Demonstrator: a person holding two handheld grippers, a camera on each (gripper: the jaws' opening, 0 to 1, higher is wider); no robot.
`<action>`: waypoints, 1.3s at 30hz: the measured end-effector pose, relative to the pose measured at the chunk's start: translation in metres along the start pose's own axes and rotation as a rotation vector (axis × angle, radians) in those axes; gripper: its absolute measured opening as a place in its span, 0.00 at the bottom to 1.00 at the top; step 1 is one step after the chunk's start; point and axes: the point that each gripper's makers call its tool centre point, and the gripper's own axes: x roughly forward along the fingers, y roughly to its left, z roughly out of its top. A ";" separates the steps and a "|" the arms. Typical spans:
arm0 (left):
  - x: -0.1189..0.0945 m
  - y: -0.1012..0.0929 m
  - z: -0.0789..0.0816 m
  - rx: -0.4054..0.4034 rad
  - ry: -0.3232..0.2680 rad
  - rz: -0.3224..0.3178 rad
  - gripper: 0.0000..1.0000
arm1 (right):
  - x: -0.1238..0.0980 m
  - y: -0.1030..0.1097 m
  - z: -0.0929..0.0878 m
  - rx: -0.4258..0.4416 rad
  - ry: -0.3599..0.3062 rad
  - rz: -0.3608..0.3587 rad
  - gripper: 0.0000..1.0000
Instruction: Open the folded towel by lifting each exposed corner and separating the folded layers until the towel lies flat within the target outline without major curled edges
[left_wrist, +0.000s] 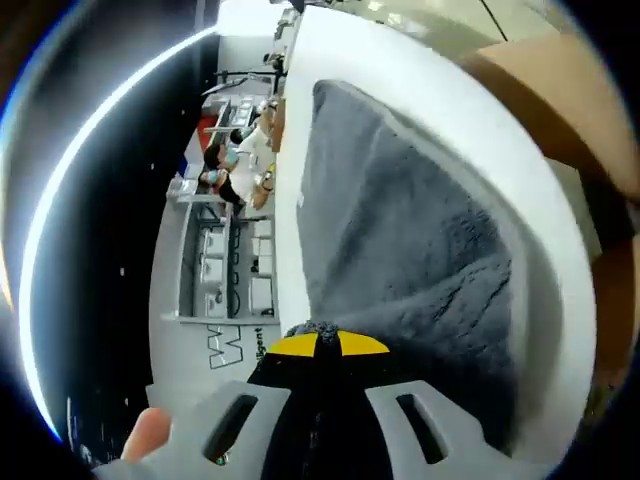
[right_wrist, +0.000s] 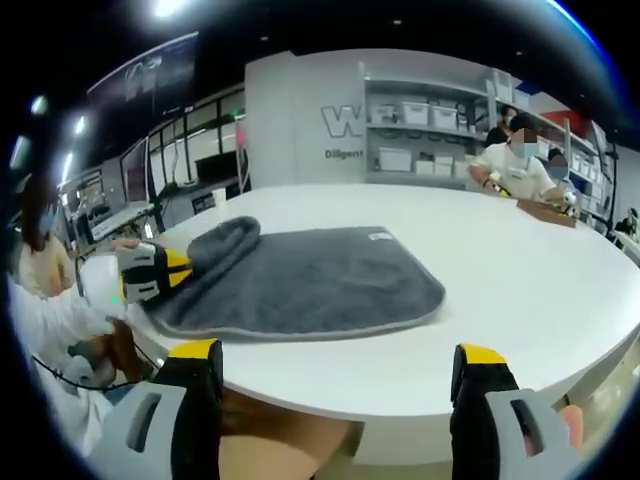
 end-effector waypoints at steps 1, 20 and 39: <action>0.000 -0.004 0.004 0.006 -0.009 -0.008 0.04 | 0.000 0.000 0.000 0.000 0.000 0.000 0.95; -0.017 -0.008 0.016 -0.383 -0.080 -0.080 0.05 | -0.001 0.002 0.001 -0.004 -0.002 0.003 0.94; -0.097 0.054 0.065 -1.414 -0.602 -0.558 0.29 | -0.002 -0.001 0.002 0.001 -0.007 -0.002 0.95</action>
